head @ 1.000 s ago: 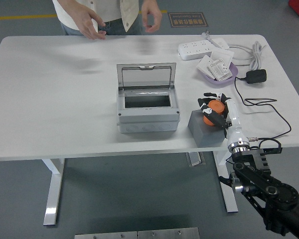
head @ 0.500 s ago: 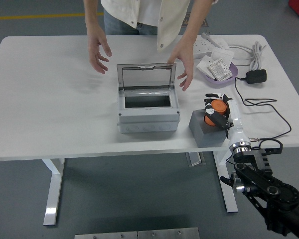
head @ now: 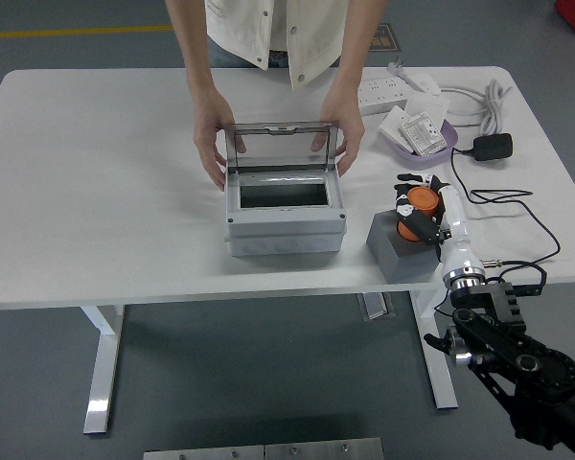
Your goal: Fetch the battery,place it into the box,close the lid of the box
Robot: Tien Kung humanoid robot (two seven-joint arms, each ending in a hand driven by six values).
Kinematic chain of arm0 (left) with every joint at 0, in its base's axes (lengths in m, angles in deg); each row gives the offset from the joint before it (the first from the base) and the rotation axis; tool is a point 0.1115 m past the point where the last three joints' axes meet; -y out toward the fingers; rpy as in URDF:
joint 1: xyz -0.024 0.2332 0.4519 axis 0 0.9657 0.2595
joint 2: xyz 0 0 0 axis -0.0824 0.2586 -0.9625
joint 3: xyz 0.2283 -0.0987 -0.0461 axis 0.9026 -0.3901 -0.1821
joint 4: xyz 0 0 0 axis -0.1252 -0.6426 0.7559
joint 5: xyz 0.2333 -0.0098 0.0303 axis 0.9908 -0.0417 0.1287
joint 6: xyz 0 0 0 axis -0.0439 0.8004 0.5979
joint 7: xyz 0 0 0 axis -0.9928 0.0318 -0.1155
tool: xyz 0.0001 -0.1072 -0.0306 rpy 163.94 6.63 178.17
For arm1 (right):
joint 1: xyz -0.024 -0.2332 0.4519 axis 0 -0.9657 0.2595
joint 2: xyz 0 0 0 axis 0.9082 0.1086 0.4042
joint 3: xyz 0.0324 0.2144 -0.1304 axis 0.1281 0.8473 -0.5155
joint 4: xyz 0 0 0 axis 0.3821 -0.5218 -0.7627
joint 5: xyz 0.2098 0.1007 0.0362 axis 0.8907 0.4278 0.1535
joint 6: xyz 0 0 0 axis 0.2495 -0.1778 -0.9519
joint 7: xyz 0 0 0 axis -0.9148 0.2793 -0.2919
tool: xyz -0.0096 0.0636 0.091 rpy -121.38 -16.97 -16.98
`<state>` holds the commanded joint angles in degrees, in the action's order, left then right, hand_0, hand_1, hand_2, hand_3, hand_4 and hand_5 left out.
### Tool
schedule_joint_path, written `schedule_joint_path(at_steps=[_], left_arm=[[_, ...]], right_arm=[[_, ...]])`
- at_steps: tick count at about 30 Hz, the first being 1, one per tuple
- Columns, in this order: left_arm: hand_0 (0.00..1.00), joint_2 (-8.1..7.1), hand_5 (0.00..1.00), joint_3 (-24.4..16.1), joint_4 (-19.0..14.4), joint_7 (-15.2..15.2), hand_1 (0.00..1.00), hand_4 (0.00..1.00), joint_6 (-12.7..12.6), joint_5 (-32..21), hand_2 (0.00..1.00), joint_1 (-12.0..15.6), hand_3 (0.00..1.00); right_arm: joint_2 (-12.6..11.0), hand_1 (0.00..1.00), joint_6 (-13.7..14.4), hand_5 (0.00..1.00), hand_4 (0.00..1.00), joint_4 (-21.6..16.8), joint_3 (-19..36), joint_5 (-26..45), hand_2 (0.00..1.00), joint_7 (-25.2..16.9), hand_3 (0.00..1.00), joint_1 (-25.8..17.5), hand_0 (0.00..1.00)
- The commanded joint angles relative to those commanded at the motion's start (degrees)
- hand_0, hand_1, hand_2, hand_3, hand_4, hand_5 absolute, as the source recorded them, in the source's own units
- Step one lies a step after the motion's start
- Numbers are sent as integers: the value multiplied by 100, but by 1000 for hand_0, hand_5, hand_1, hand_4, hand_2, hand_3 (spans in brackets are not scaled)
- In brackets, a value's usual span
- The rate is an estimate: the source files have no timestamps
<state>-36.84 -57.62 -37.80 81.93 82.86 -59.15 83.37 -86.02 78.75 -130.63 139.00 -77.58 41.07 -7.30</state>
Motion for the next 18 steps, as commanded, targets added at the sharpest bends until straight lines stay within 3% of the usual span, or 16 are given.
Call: schedule_joint_path(at_steps=[5, 6, 11, 12, 17, 18], left_arm=[[587, -2, 294, 10, 0, -17, 732, 796, -14, -10, 693, 0, 685], [587, -3, 290, 10, 0, -20, 732, 798, -16, -10, 694, 1, 687], [587, -2, 290, -1, 0, -26, 732, 798, -26, -1, 694, 7, 687], [587, -1, 289, -7, 0, -26, 732, 798, -29, 7, 694, 8, 688], [587, -3, 289, -16, 0, -41, 732, 798, -46, 17, 694, 15, 688], [587, -5, 287, -12, 0, -44, 732, 800, -49, 14, 695, 18, 692]], right_arm=[[-30, 520, 10, 17, 2, -63, 60, -15, 497, 44, 499, 54, 491], [-34, 480, 13, 2, 2, -74, 72, -16, 457, 54, 390, 58, 445], [-45, 480, 42, 2, 2, -168, 134, -63, 457, 120, 390, 60, 445], [-49, 453, 47, 2, 2, -192, 135, -77, 436, 136, 310, 61, 429], [-78, 453, 25, 2, 2, -336, 130, -122, 436, 214, 310, 65, 429], [-86, 347, 19, 2, 2, -380, 131, -127, 345, 230, 230, 68, 309]])
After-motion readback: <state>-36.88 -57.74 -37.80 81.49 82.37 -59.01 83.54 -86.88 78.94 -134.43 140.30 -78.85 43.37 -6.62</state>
